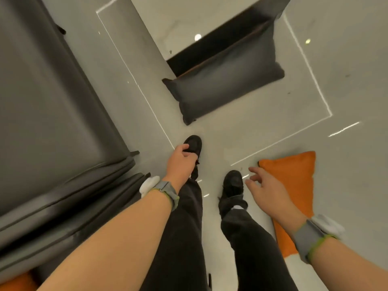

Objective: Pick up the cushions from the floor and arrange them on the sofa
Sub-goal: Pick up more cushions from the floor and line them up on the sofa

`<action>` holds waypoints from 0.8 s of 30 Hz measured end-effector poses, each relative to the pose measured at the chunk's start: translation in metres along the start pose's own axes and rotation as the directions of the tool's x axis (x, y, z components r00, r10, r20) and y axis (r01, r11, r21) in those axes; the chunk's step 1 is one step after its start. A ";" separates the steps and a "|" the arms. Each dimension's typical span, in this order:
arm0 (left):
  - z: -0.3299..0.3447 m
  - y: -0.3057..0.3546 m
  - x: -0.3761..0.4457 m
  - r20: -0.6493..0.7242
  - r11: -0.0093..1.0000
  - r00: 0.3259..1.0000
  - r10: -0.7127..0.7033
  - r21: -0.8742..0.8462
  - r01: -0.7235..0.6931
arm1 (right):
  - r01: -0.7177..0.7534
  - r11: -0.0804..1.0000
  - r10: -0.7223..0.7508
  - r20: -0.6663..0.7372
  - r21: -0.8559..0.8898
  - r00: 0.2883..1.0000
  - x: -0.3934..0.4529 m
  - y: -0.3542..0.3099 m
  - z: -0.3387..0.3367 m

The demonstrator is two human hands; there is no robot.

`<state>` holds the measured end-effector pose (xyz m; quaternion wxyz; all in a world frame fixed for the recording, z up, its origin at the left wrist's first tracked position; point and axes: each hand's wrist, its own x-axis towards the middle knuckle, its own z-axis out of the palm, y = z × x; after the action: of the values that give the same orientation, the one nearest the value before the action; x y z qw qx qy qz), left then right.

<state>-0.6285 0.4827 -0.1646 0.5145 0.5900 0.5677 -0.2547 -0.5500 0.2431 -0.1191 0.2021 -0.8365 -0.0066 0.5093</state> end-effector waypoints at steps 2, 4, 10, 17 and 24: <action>0.006 -0.013 0.067 -0.030 0.995 0.999 -0.037 0.090 0.039 | -0.060 0.998 0.059 0.010 0.018 0.998 0.051 0.009 0.017; 0.013 -0.030 0.137 -0.024 0.980 0.997 -0.073 0.185 0.077 | -0.141 0.989 0.141 -0.013 0.044 0.990 0.109 0.022 0.034; 0.032 -0.061 0.327 -0.061 0.984 0.997 -0.042 0.172 0.052 | -0.268 0.963 0.269 -0.024 0.040 0.963 0.267 0.071 0.102; 0.067 -0.064 0.455 -0.023 0.996 0.997 0.079 -0.044 -0.080 | -0.376 0.925 0.377 0.016 -0.055 0.926 0.351 0.134 0.150; 0.103 -0.079 0.468 -0.077 0.970 0.977 0.200 -0.125 -0.209 | -0.334 0.909 0.297 -0.173 -0.249 0.939 0.356 0.181 0.135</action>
<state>-0.5675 0.5674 -0.6395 0.5578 0.6176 0.5356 -0.1433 -0.5295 0.1988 -0.5380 -0.0008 -0.8780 0.0717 0.4732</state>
